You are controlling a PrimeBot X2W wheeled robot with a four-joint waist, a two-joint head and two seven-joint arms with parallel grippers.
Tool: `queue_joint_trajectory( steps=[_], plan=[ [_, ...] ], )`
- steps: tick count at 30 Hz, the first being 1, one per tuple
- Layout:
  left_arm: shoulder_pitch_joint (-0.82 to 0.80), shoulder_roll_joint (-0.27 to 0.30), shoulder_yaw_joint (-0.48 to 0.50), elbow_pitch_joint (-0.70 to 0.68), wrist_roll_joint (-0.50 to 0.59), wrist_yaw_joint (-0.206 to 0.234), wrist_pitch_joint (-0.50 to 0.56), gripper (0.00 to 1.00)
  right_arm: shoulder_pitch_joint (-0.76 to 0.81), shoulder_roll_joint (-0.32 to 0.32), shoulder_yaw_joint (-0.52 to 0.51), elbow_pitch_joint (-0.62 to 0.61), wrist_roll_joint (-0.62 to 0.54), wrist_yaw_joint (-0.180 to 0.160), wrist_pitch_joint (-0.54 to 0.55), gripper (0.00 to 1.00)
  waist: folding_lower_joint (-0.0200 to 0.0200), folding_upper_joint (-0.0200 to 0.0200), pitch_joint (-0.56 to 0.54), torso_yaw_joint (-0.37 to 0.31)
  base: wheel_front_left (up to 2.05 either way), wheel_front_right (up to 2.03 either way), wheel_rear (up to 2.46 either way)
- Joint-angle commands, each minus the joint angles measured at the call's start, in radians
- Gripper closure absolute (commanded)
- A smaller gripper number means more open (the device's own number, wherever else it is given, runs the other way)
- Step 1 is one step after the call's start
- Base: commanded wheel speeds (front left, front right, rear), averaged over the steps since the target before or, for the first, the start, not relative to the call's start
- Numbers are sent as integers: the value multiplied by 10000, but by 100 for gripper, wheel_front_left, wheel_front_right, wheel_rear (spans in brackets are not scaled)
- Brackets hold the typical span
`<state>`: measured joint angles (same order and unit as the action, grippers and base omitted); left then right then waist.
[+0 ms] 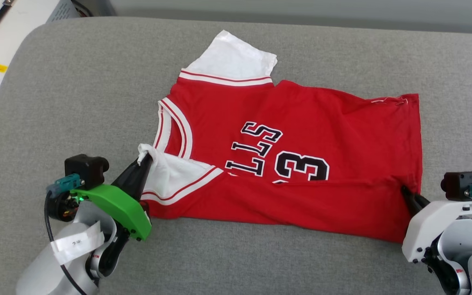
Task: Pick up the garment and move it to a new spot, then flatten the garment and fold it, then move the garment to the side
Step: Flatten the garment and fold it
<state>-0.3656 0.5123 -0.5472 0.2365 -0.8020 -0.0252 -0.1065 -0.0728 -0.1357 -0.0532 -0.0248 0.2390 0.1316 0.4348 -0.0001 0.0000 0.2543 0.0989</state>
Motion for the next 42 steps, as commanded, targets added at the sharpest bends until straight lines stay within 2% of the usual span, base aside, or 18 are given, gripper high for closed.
queue_joint_trajectory(
  steps=[1,6,10,11,12,13,14,20,23,28,30,36,39,42],
  plan=[
    [-304,-146,-29,315,-8,-162,-132,100,-251,-72,60,175,-51,-9,-118,100,1,0,430,-61,0,0,0],
    [-971,-711,-340,1893,-89,-662,-306,100,-636,-161,125,1016,-52,-9,-500,100,1,0,672,-21,0,0,0],
    [-1300,-990,-673,2937,-300,-892,-9,100,-755,-185,164,1585,-66,-9,-830,100,1,0,699,-18,0,0,0],
    [-1368,-1051,-755,3147,-382,-934,73,98,-766,-165,179,1729,-60,-9,-924,76,1,0,676,-20,0,0,0],
    [-1421,-1086,-808,3291,-432,-958,102,77,-772,-159,203,1830,-68,-9,-1009,71,1,0,645,-20,0,0,0],
    [-1480,-1124,-853,3446,-472,-981,59,27,-774,-146,211,1912,-70,-9,-1193,32,1,0,583,-15,0,0,0],
    [-1510,-1152,-881,3560,-514,-995,16,0,-761,-117,181,1969,-61,-9,-1348,0,1,0,529,-9,0,0,0],
    [-1633,-1154,-744,4145,-684,-1005,-590,0,-577,108,-68,1816,-133,-9,-3192,0,1,0,12,39,0,0,0],
    [-1608,-1052,-527,4314,-730,-819,-863,0,-448,195,-188,1607,-263,-9,-4135,0,1,0,-270,7,0,0,0],
    [-1482,-673,-352,4266,-838,-572,-693,0,-143,378,-426,1068,-541,-9,-4938,0,1,0,-699,-19,0,0,0],
    [-1424,-481,-328,4133,-1043,-580,-191,0,14,481,-536,791,-609,-9,-4992,0,1,0,-796,-29,0,0,0],
    [-1101,338,-600,3110,-2076,-771,2776,0,411,709,-707,126,-753,-9,-4812,0,1,0,-835,-121,0,0,0],
    [-829,723,-553,2436,-2806,-577,4213,0,483,778,-741,-23,-750,-9,-4734,0,1,0,-717,-212,0,0,0],
    [-636,1042,-563,1827,-3102,-230,5017,0,491,814,-732,-93,-727,-9,-4681,0,1,0,-513,-318,0,0,0]
  ],
)
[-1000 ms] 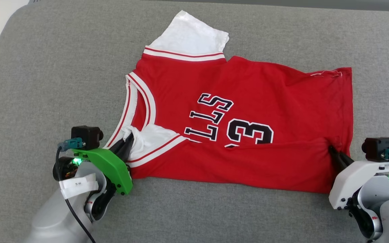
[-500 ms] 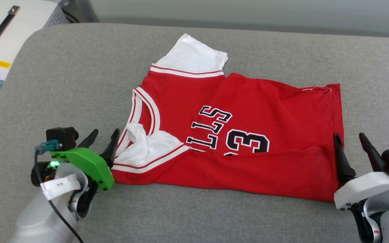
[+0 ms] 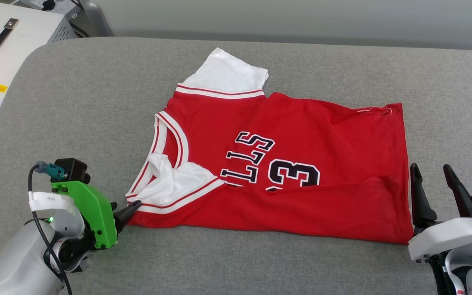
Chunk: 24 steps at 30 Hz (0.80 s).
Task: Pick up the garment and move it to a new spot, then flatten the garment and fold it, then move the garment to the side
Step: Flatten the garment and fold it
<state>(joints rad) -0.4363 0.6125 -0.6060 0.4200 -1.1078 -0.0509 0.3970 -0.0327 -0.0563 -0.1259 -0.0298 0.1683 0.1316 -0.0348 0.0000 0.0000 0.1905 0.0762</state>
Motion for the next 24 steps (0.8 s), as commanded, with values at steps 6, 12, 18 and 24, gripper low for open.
queue_joint_trajectory(
  steps=[6,12,18,24],
  plan=[
    [146,215,-150,-426,-29,441,566,0,-67,52,27,-167,58,-9,138,0,0,0,628,-309,0,0,0],
    [138,-253,-730,-242,-45,389,1295,72,-172,57,-16,-221,79,-9,390,0,0,0,817,-455,0,0,0],
    [159,-524,-893,-231,-18,241,1228,100,-173,59,-241,-302,262,-9,956,0,0,0,674,-406,0,0,0],
    [98,-325,-704,-449,381,385,452,100,-14,-79,-636,-96,556,-9,2752,0,0,0,353,-239,0,0,0]
  ],
)
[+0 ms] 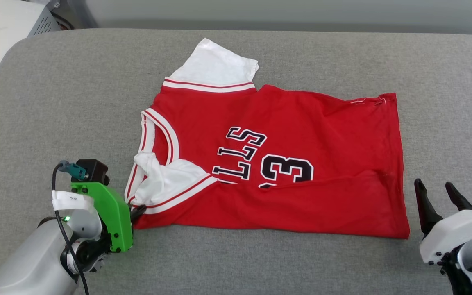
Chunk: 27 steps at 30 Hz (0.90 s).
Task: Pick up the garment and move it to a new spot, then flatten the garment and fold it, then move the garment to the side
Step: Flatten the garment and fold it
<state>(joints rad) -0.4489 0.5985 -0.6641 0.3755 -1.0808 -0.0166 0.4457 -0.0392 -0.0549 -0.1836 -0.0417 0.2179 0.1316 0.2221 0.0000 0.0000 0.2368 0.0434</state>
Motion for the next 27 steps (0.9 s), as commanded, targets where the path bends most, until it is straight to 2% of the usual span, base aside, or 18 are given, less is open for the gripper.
queue_joint_trajectory(
  steps=[1,10,18,19,27],
  plan=[
    [229,-132,-78,-99,162,70,-156,100,57,-146,-115,21,134,-9,604,0,0,0,-141,114,0,0,0],
    [479,399,246,-1719,485,554,-799,100,170,-1056,394,-591,912,-9,5482,0,0,0,-96,449,0,0,0],
    [501,475,356,-2309,527,631,-1015,100,47,-1031,836,-41,1207,-9,6826,0,0,0,360,654,0,0,0],
    [532,467,377,-2312,516,618,-1098,100,37,-944,1003,280,1286,-9,7091,100,0,0,462,690,0,0,0],
    [625,377,415,-2231,526,480,-1468,100,-363,-1187,920,404,1423,-9,6841,100,0,0,274,722,0,0,0]
  ],
)
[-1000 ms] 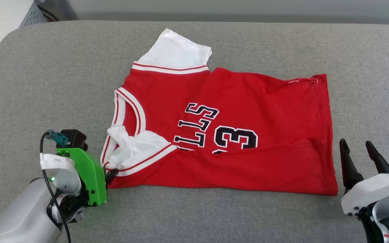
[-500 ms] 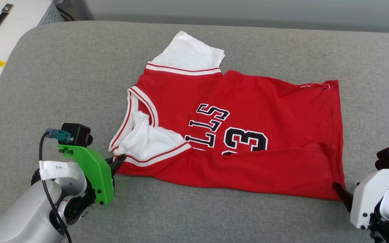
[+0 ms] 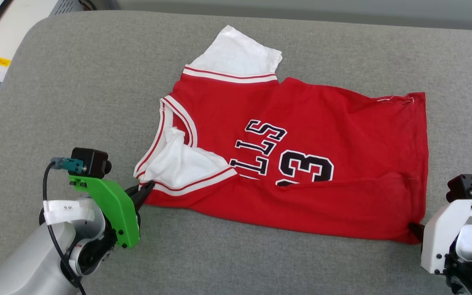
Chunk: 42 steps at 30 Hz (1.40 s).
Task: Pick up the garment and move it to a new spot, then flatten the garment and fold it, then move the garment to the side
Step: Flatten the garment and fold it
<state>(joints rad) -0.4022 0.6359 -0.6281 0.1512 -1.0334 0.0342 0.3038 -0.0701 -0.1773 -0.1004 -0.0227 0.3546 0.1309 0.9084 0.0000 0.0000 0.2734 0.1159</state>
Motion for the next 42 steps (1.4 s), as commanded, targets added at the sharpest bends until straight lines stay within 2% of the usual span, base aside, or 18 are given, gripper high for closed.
queue_joint_trajectory(
  steps=[1,6,10,17,22,26,31,32,33,34,35,38,42],
  plan=[
    [214,-2,42,39,40,-33,-70,100,-91,-23,85,169,70,-2,-64,100,0,0,-205,-19,0,0,0],
    [698,170,17,-36,-7,5,-189,100,-23,-175,352,-194,164,-2,-115,100,0,0,-876,-162,0,0,0],
    [1248,390,3,-310,-46,224,-236,100,419,-283,550,-533,335,-2,-124,100,0,0,-1539,-173,0,0,0],
    [2364,1004,43,-1213,-156,936,-115,100,1460,-502,537,-1137,668,-2,-60,100,0,0,-2369,-138,0,0,0],
    [3345,1376,40,-1914,-407,1523,44,100,2495,-346,282,-1610,745,-2,49,100,0,0,-2564,-87,0,0,0],
    [3835,1090,-29,-1843,-759,1590,-30,100,3145,11,145,-1629,681,-2,33,100,0,0,-2479,-85,0,0,0],
    [3733,435,-38,-916,-781,1263,-635,100,3432,546,89,-1166,564,-2,-539,100,0,0,-2203,-157,0,0,0],
    [3690,286,-92,-651,-801,1157,-675,100,3433,601,94,-990,536,-2,-747,67,0,0,-2178,-178,0,0,0],
    [3633,188,-112,-476,-796,1081,-730,81,3428,634,96,-850,519,-2,-918,2,0,0,-2148,-190,0,0,0],
    [3539,67,-62,-273,-768,1044,-902,23,3420,653,147,-689,509,-2,-1112,0,0,0,-2121,-201,0,0,0],
    [3488,-28,-41,-134,-787,983,-988,0,3387,682,166,-605,538,-2,-1337,0,0,0,-2106,-216,0,0,0],
    [3309,-157,-12,264,-665,821,-1279,0,3204,703,268,-487,473,-2,-2336,0,0,0,-2097,-269,0,0,0],
    [3042,-40,109,298,-296,788,-1748,0,2938,789,214,-514,218,-2,-4147,0,0,0,-2230,-302,0,0,0]
  ],
)
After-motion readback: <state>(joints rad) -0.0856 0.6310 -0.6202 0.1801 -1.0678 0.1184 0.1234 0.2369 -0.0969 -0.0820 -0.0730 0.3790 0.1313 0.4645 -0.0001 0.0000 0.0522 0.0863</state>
